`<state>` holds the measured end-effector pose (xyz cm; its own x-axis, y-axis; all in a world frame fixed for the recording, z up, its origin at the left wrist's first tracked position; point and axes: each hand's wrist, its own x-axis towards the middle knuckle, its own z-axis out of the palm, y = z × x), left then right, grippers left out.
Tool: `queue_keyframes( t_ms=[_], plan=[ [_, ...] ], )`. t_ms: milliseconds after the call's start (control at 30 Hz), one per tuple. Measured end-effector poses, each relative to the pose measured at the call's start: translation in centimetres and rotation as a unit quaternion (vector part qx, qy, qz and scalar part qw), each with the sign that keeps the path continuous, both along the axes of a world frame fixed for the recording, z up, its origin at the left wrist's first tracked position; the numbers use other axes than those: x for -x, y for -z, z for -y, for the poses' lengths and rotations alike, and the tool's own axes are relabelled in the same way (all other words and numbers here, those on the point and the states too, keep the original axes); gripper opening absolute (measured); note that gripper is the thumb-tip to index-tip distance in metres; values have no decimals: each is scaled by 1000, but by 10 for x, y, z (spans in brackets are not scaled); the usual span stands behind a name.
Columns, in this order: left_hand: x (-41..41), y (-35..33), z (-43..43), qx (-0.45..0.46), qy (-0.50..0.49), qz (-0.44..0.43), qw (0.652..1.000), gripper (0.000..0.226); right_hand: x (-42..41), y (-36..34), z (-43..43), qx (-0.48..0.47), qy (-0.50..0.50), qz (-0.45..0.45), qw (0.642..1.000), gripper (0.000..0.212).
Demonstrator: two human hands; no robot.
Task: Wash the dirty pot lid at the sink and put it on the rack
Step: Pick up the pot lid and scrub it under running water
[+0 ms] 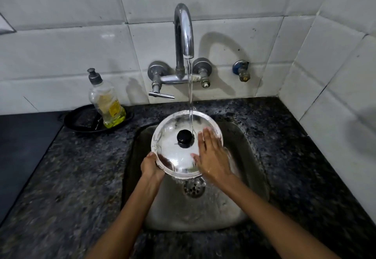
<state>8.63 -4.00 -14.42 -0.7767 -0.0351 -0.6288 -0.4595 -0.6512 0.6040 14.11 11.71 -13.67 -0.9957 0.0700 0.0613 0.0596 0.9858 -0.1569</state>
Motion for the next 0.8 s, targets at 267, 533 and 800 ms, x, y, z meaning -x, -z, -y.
queue_keyframes(
  t_ms=[267, 533, 800],
  plan=[
    [2, 12, -9, 0, 15, 48, 999, 31, 4, -6, 13, 66, -14, -67, 996, 60],
    [4, 0, -6, 33, 26, -24, 999, 30, 22, -4, -1, 66, -143, -47, 986, 45],
    [10, 20, 2, -69, 18, 56, 996, 40, -11, -9, -5, -115, -208, -40, 970, 62]
  ],
)
